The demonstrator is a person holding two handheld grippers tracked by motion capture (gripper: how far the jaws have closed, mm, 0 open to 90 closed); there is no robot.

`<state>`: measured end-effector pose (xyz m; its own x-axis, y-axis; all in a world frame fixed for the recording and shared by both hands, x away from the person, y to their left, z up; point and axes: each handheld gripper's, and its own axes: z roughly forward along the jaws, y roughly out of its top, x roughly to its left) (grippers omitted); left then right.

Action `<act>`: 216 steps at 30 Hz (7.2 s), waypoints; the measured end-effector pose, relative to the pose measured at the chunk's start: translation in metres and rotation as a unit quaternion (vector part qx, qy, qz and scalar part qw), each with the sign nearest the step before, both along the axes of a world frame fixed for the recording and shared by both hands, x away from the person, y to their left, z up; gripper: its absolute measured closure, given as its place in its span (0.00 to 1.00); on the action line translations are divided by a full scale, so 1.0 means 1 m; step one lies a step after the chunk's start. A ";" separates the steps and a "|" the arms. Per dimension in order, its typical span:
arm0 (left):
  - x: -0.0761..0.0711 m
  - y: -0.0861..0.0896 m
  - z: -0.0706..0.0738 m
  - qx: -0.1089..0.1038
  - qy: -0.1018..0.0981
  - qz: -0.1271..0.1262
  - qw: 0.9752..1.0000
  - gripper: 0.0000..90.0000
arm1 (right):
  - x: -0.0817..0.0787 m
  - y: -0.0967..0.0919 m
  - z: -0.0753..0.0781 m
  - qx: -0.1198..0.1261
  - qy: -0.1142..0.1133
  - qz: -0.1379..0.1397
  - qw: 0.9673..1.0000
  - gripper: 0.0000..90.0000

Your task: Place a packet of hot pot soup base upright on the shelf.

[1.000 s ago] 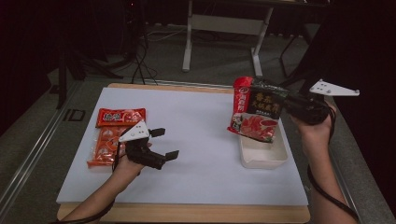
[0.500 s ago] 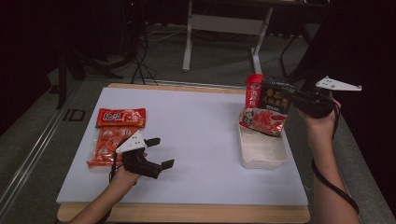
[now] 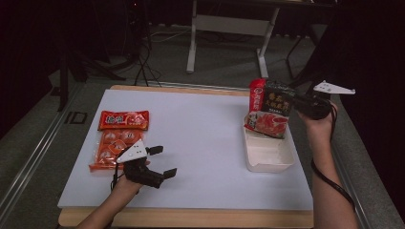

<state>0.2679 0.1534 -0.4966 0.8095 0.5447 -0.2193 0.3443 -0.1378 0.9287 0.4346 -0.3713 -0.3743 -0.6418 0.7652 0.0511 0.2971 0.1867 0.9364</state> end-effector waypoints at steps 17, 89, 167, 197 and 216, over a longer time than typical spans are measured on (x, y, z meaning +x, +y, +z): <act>0.003 0.000 -0.007 -0.002 0.010 0.003 1.000 0.00 | -0.003 0.001 -0.033 0.020 0.017 0.003 1.000 0.84; 0.012 0.008 0.011 0.027 0.033 -0.009 0.999 0.00 | -0.101 0.025 0.005 0.021 -0.026 0.015 0.999 0.18; 0.089 0.191 -0.050 0.197 0.152 0.297 0.922 1.00 | -0.153 0.112 -0.039 0.005 0.001 0.180 0.984 0.18; 0.095 0.095 -0.045 0.190 0.142 0.161 0.958 1.00 | -0.155 0.109 -0.039 0.009 -0.001 0.180 0.984 0.17; 0.081 0.041 -0.030 0.192 0.116 0.080 0.971 1.00 | -0.157 0.109 -0.036 0.009 -0.007 0.179 0.984 0.17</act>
